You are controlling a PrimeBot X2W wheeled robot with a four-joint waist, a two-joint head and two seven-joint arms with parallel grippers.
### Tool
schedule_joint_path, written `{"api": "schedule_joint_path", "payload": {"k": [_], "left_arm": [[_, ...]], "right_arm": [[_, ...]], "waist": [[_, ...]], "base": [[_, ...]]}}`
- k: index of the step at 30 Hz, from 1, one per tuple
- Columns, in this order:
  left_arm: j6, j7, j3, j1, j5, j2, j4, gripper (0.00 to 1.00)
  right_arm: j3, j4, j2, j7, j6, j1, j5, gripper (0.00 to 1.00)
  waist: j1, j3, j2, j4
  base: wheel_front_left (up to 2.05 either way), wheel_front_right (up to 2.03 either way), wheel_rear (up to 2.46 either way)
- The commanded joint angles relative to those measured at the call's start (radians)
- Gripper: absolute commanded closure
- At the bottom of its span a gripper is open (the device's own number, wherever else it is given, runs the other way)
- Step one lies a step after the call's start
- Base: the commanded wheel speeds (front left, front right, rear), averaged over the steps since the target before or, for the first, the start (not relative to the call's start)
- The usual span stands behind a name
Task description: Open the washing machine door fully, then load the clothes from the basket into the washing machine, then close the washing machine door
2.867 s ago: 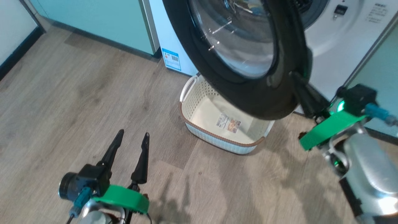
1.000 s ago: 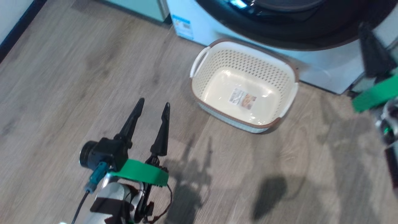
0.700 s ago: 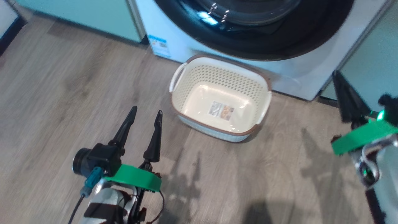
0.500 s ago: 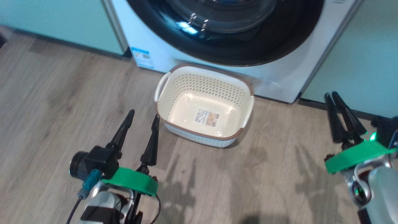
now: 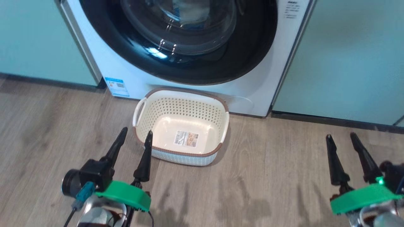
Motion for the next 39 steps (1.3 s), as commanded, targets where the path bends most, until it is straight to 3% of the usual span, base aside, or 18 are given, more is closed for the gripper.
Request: {"api": "schedule_joint_path", "payload": {"k": [1,15,39], "left_arm": [[0.010,0.004,0.040,-0.018,-0.005,0.021,-0.040,0.00],[0.035,0.027,0.050,0.041,-0.018,0.031,-0.056,0.00],[0.052,0.036,0.036,0.063,-0.033,0.039,-0.060,0.00]], "right_arm": [[0.012,-0.052,0.005,0.008,-0.003,-0.007,-0.009,0.00],[-0.046,-0.203,0.019,0.077,-0.003,0.148,-0.048,0.00],[-0.022,-0.198,0.020,0.087,-0.003,0.161,-0.018,0.00]], "waist": [[0.0001,-0.013,-0.0001,-0.016],[0.0001,-0.063,-0.0001,-0.083],[0.0001,-0.079,-0.0001,-0.113]], "base": [[0.00,0.00,0.00],[0.00,0.00,0.00],[0.00,0.00,0.00]]}}
